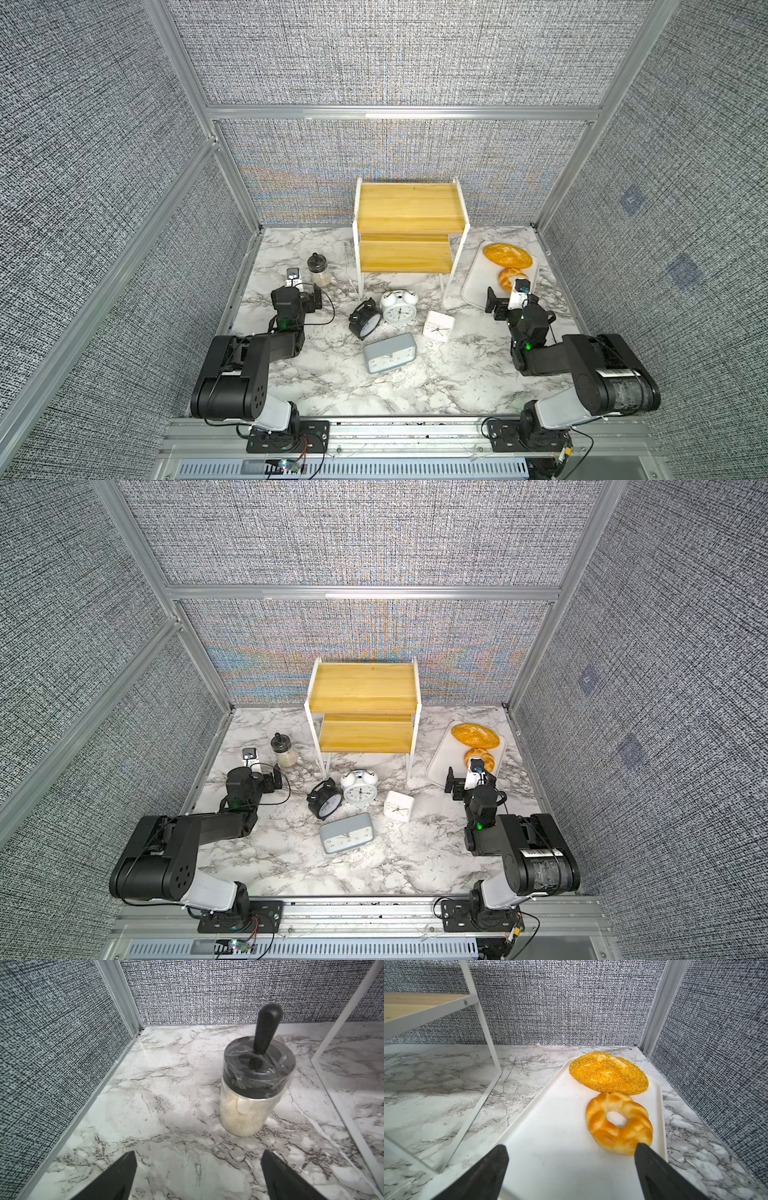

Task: Place the alarm clocks on the shelf by style
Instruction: Pick up the alarm from the center of the board.

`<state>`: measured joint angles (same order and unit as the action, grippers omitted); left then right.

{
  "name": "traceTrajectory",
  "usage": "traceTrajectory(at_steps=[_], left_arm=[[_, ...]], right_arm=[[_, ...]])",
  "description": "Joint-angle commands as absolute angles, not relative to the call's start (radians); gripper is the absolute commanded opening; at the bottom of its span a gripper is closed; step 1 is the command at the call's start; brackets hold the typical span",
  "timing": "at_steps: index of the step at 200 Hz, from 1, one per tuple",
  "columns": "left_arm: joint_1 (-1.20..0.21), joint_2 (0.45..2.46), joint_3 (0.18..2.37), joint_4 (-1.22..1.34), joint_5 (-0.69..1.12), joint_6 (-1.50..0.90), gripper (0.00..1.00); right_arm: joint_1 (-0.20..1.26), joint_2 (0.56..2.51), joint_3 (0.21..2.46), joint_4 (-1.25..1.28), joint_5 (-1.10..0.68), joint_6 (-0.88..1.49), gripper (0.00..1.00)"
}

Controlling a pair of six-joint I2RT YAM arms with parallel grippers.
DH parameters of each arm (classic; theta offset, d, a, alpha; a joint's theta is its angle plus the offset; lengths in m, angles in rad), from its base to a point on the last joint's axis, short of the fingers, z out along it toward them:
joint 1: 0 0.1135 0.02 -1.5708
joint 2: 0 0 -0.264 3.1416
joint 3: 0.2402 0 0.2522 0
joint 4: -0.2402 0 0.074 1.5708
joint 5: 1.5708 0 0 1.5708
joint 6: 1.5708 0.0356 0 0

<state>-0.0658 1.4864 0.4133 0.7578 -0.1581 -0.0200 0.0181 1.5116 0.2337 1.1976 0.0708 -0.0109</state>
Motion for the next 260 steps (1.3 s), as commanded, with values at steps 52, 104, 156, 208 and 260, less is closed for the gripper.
traceTrajectory(at_steps=[52, 104, 156, 208, 260], left_arm=[[-0.066, 1.22, 0.444, 0.469, -0.3, -0.093, 0.99], [-0.067, 1.005, 0.504, 0.169, -0.168, -0.21, 0.99], [-0.069, 0.778, 0.544, -0.065, 0.098, -0.411, 0.99], [-0.177, 0.705, 0.553, -0.156, 0.358, -0.463, 0.99], [-0.428, 0.694, 0.561, -0.185, 0.32, -0.325, 0.99]], right_arm=[[0.018, 1.338, 0.345, 0.864, 0.168, 0.061, 0.99], [0.018, 1.201, 0.454, 0.52, 0.107, 0.152, 0.99], [0.029, 1.052, 0.492, 0.28, -0.077, 0.155, 0.99], [0.09, 0.947, 0.485, 0.179, -0.202, 0.154, 0.99], [0.163, 0.895, 0.487, 0.092, -0.243, 0.143, 0.99]])
